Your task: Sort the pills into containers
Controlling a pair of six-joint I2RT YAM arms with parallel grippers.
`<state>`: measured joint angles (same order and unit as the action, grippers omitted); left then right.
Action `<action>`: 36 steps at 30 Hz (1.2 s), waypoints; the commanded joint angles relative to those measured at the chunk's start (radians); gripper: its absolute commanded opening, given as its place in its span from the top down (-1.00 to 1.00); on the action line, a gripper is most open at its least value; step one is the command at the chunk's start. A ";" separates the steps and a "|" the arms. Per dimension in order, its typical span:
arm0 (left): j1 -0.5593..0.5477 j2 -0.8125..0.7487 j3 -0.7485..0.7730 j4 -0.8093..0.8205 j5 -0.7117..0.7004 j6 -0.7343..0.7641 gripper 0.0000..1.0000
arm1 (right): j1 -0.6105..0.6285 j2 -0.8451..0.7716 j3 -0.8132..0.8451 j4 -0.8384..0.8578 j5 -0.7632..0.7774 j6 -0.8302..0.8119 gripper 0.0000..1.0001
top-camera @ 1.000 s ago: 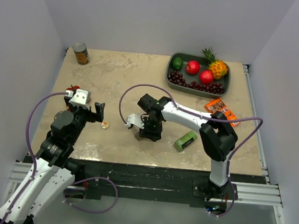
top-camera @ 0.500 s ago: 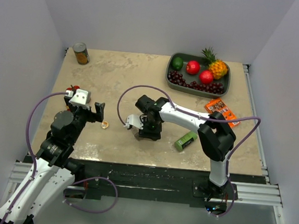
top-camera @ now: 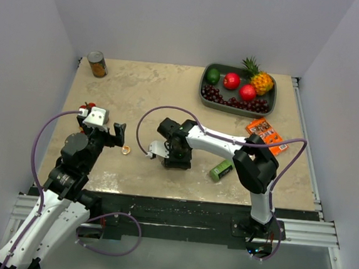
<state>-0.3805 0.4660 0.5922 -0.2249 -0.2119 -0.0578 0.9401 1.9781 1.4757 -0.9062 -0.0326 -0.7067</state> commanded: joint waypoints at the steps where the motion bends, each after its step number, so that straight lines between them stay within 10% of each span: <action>1: 0.003 -0.010 0.001 0.055 0.002 0.026 -0.75 | 0.012 0.002 0.044 -0.010 0.031 0.015 0.93; 36: 0.003 -0.012 0.001 0.053 0.002 0.026 -0.75 | 0.057 0.001 0.040 -0.007 0.122 0.019 0.93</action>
<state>-0.3805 0.4610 0.5922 -0.2249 -0.2119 -0.0578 0.9901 1.9781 1.4811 -0.9054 0.0853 -0.6983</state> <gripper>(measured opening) 0.879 0.555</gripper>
